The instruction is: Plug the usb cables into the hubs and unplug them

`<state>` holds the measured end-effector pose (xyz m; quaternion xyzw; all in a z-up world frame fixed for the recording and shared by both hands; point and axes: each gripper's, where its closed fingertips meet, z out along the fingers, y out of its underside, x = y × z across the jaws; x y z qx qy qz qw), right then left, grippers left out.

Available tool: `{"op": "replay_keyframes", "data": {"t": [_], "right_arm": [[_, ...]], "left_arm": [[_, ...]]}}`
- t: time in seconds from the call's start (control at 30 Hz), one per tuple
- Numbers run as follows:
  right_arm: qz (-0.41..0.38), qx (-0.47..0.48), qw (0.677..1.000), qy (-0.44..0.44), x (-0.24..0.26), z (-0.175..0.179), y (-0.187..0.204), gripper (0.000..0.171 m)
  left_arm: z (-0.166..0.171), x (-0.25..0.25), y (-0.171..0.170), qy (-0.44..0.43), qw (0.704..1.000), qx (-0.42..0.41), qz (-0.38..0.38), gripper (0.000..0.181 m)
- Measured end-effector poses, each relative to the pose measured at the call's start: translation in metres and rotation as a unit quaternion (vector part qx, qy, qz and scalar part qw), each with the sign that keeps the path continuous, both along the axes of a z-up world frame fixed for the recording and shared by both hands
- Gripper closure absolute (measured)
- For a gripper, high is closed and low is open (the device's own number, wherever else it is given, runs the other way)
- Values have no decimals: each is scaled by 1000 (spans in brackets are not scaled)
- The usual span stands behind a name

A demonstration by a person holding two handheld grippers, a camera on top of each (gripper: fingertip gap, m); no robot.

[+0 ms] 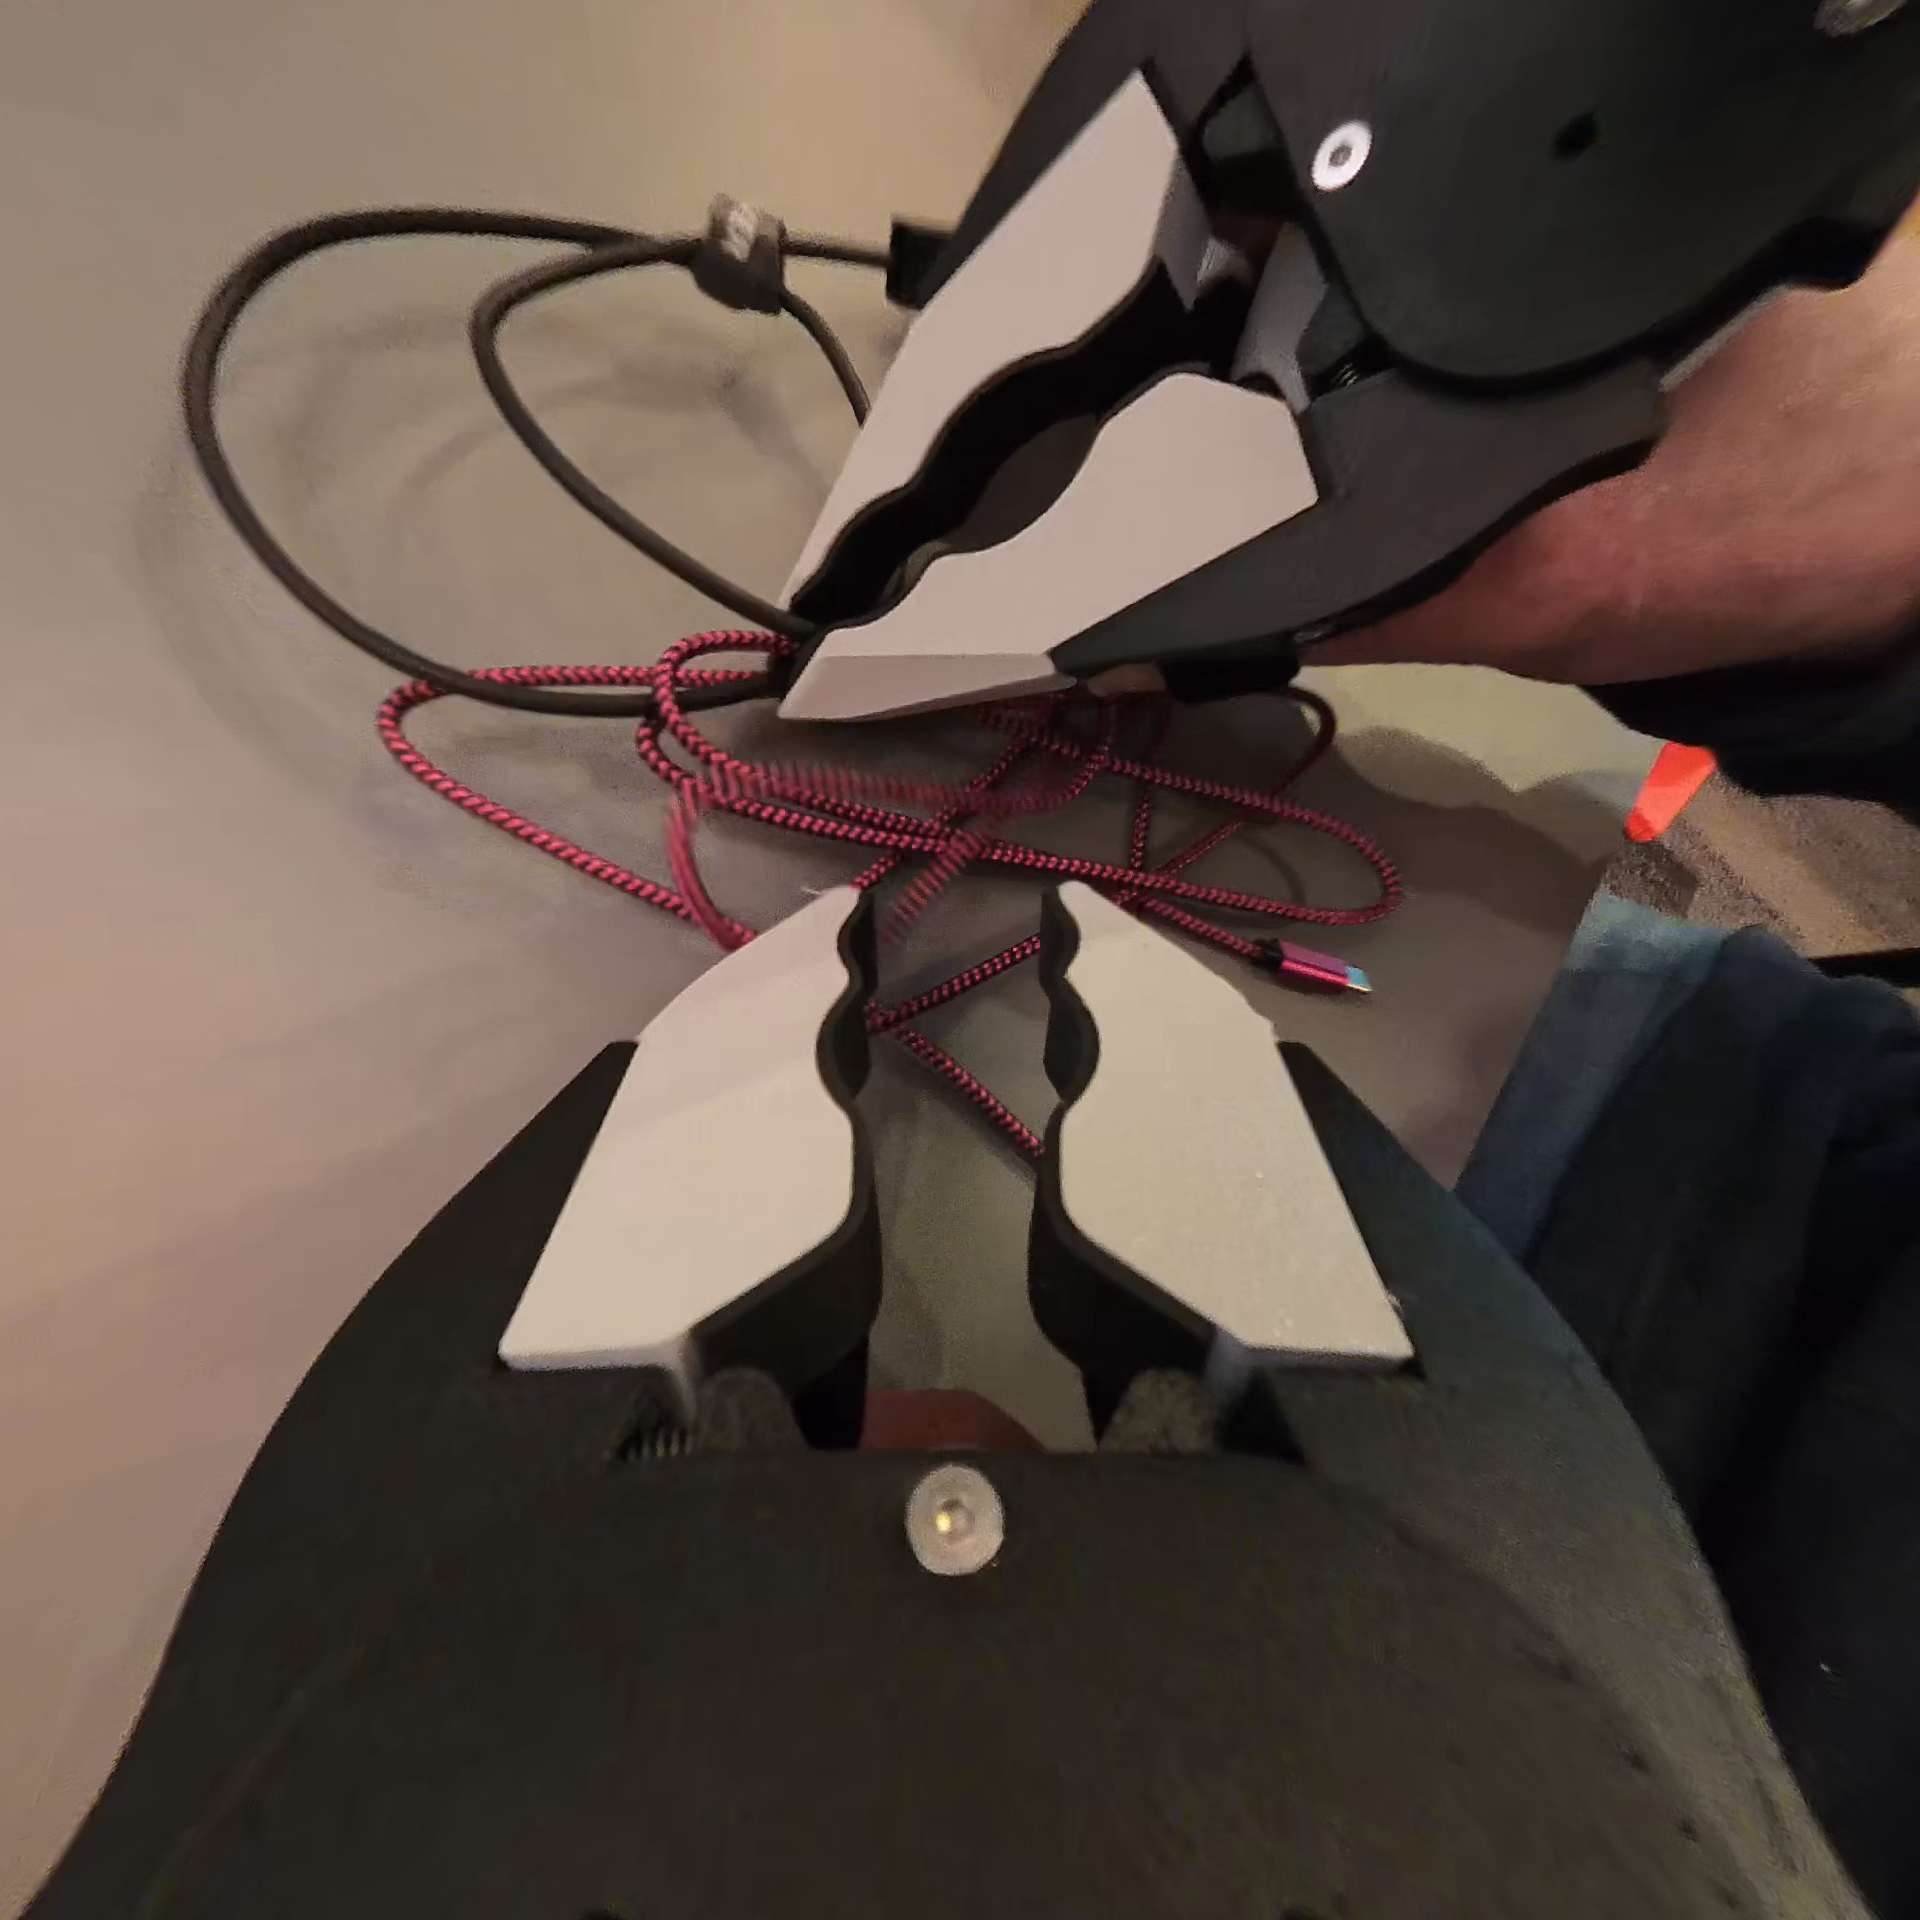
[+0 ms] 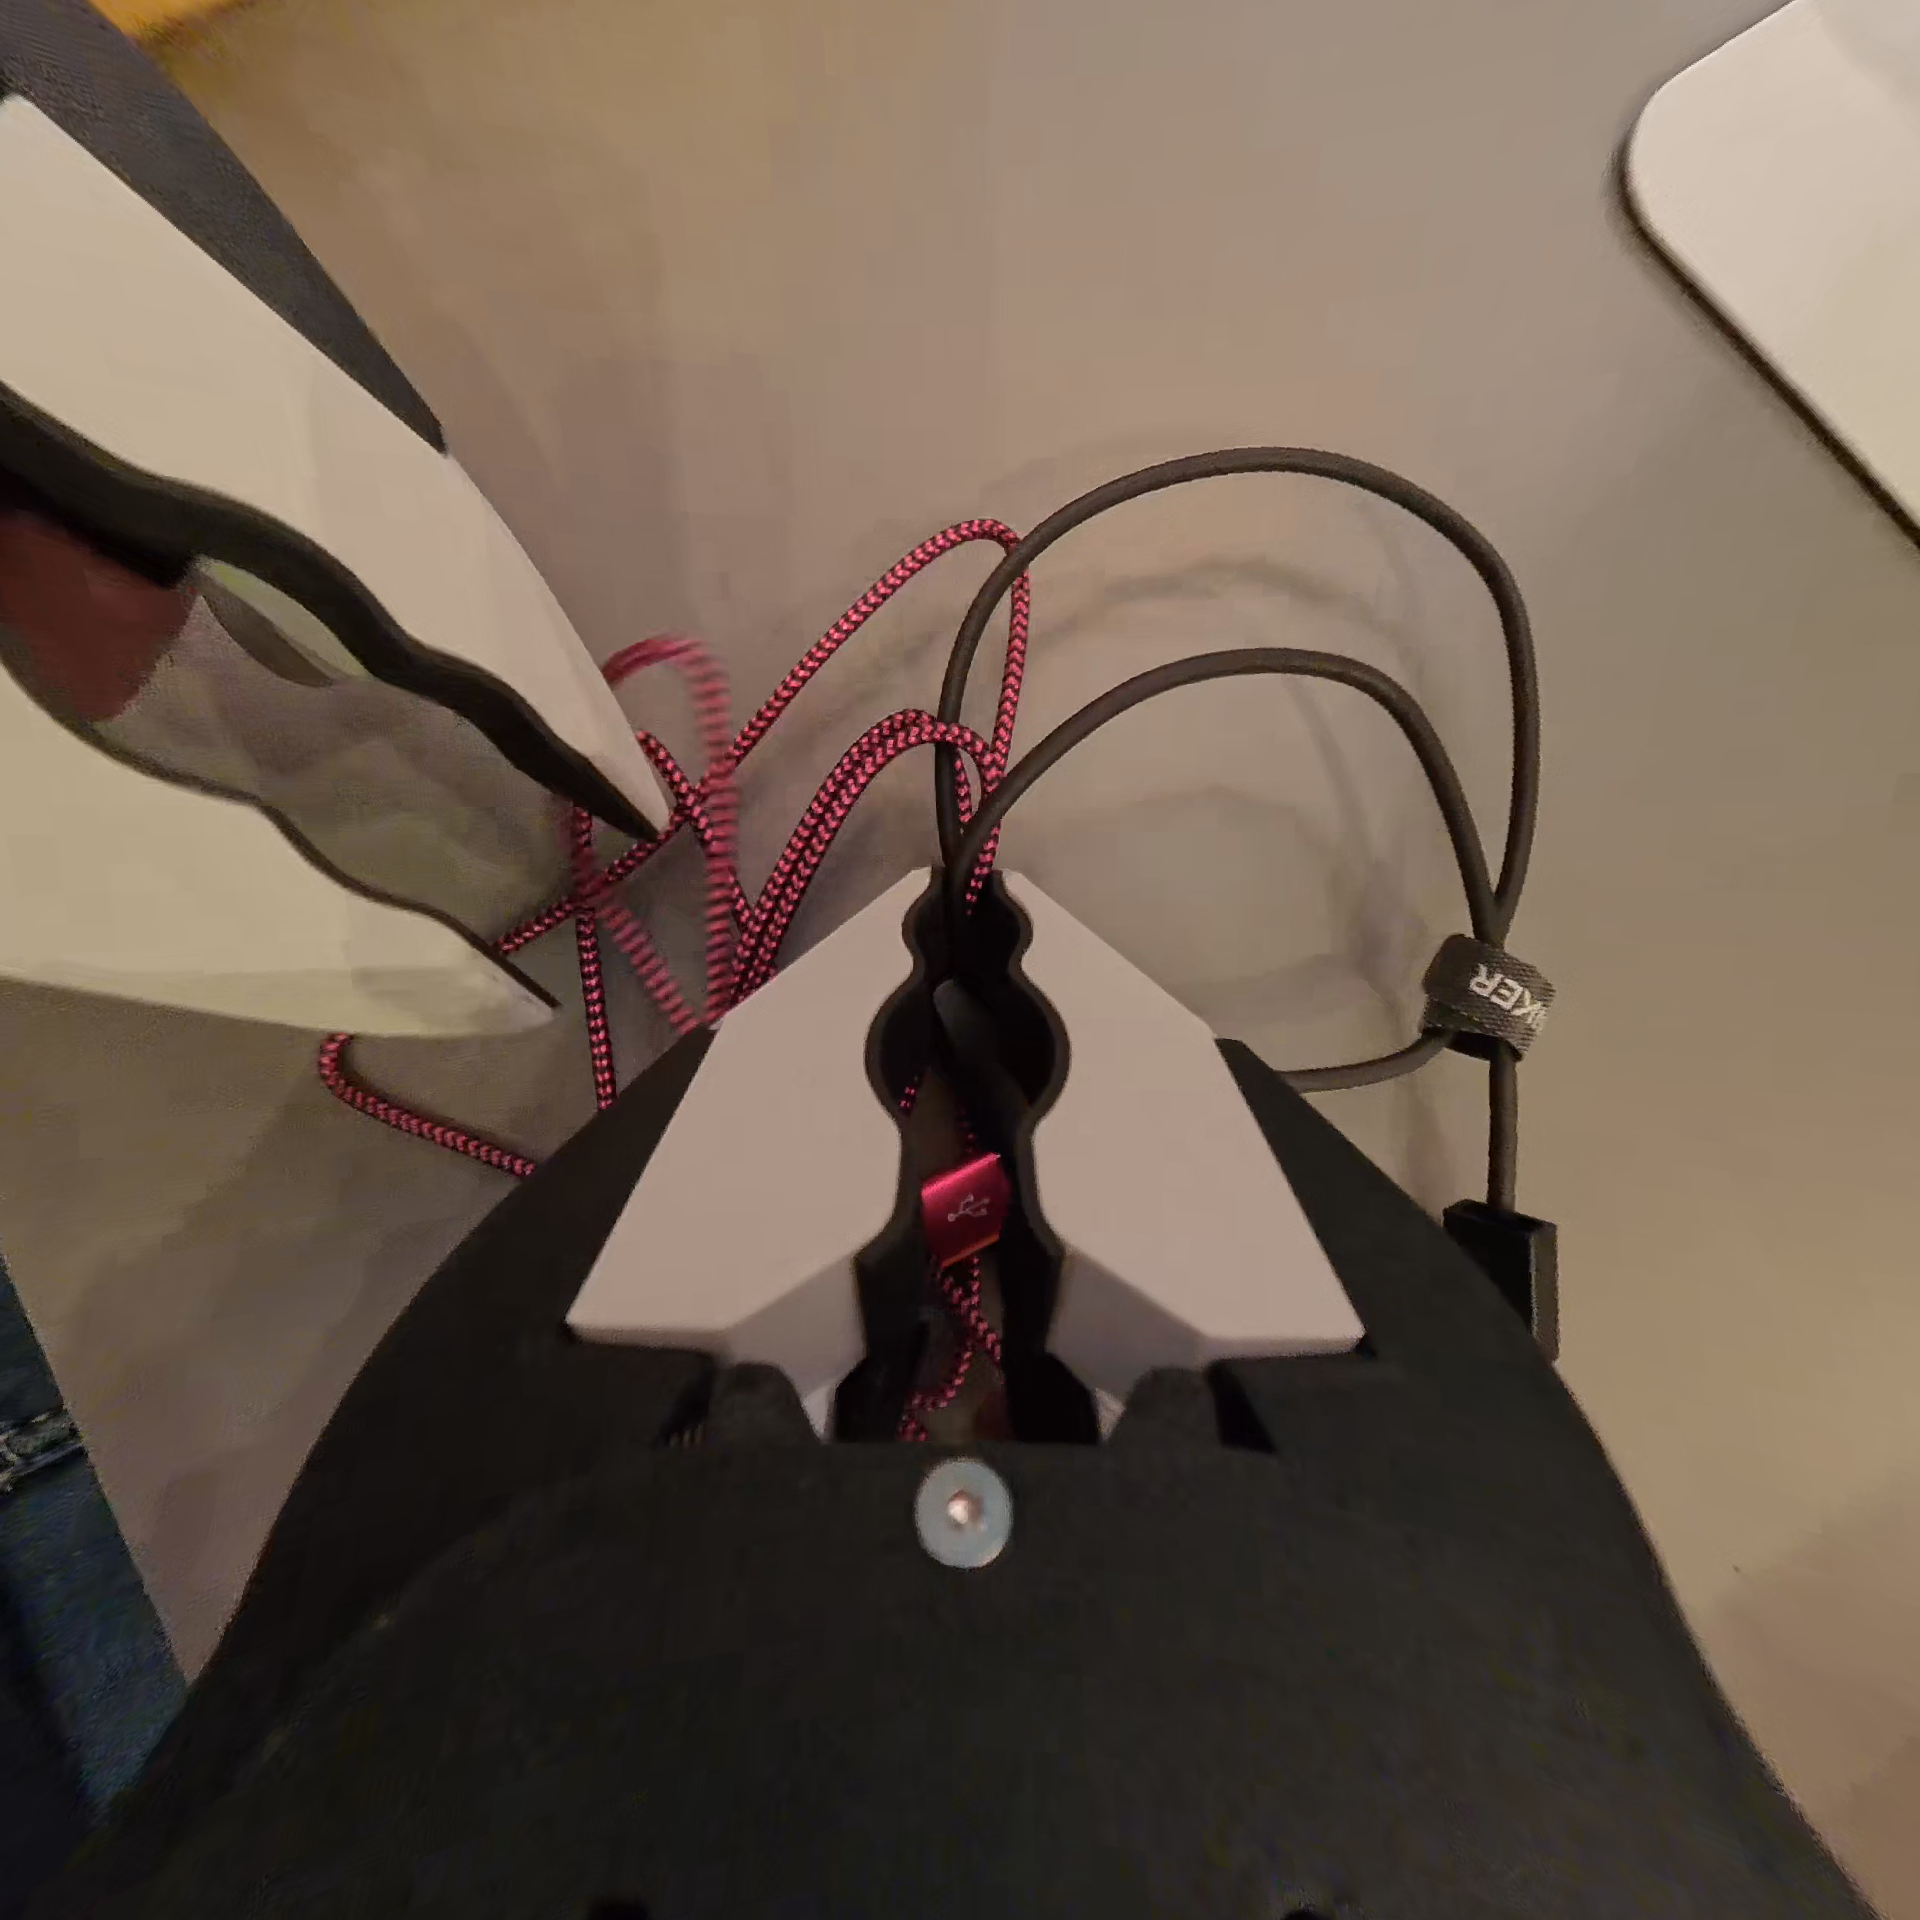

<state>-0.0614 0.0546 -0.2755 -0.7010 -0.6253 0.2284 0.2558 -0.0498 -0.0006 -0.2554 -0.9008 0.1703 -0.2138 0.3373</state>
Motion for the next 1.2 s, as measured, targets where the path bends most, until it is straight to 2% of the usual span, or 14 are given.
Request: {"op": "replay_keyframes", "data": {"t": [0.27, 0.37, 0.63, 1.0, 1.2], "right_arm": [[-45, -9, 996, 79, 11, 45, 29, 169], [-62, 0, 992, 109, 20, 73, 43, 170], [-91, 61, 978, 176, 55, 172, 76, 169], [-112, 120, 965, 203, 107, 259, 110, 170], [-153, 187, 951, 195, 159, 309, 154, 170]], "left_arm": [[53, -32, 11, -44, 994, 99, 32, 148], [62, -42, 15, -64, 990, 115, 50, 146], [37, -40, 14, -38, 994, 92, 44, 141], [24, -38, 13, -35, 996, 77, 41, 141], [16, -37, 12, -26, 997, 68, 38, 141]]}}
